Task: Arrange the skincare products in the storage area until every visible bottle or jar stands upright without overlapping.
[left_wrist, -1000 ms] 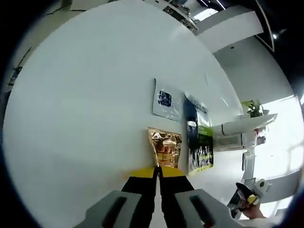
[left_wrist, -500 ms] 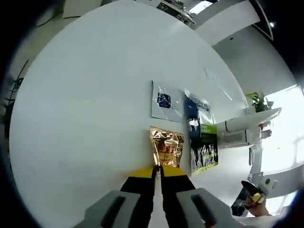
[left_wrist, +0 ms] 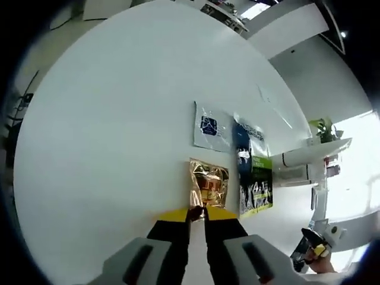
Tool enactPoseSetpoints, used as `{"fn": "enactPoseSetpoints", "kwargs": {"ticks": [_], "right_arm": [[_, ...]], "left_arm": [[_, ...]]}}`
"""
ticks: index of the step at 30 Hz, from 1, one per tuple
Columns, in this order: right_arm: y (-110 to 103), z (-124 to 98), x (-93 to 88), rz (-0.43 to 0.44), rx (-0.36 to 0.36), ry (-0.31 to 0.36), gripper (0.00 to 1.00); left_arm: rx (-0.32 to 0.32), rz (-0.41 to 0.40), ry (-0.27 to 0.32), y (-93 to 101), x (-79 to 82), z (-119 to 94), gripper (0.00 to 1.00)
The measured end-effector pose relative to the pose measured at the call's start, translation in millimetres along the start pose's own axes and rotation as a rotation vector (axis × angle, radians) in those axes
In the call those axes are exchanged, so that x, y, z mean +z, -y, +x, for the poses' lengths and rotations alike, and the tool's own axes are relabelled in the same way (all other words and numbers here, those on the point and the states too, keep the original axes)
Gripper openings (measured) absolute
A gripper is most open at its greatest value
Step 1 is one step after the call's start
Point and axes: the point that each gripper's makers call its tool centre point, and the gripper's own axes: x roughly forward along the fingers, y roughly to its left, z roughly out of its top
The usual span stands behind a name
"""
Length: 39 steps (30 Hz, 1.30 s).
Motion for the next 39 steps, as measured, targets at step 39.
{"fn": "enactPoseSetpoints", "kwargs": {"ticks": [39], "right_arm": [[-1.4, 1.6, -7.1, 0.014, 0.009, -0.004, 0.51]], "left_arm": [[0.139, 0.798, -0.008, 13.2, 11.9, 20.4, 0.15]]}}
